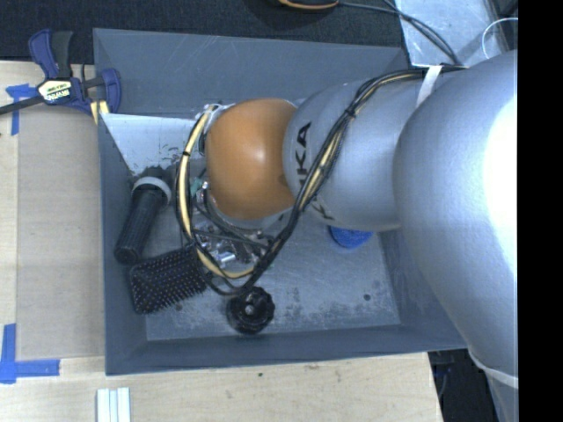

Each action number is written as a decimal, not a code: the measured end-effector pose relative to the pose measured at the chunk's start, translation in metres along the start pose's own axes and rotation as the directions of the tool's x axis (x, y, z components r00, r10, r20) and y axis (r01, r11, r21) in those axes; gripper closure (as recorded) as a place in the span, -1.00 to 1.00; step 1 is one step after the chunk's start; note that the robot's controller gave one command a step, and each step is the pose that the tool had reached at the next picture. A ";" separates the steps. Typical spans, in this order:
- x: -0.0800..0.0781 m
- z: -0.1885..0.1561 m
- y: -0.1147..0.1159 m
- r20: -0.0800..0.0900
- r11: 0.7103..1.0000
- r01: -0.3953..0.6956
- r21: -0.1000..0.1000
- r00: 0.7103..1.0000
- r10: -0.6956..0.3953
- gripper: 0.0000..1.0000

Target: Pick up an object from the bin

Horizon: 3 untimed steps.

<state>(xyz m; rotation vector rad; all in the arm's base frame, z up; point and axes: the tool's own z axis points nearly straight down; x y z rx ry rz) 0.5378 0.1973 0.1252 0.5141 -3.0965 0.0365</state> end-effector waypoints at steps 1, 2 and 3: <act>-0.002 -0.021 0.001 0.007 1.000 0.001 -0.002 1.000 -0.001 1.00; -0.002 -0.026 0.001 0.009 1.000 0.001 -0.002 1.000 -0.001 1.00; -0.001 -0.030 0.001 0.006 1.000 0.001 -0.002 1.000 -0.001 1.00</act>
Offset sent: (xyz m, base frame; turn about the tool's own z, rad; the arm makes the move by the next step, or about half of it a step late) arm 0.0001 0.0001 0.0100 0.0000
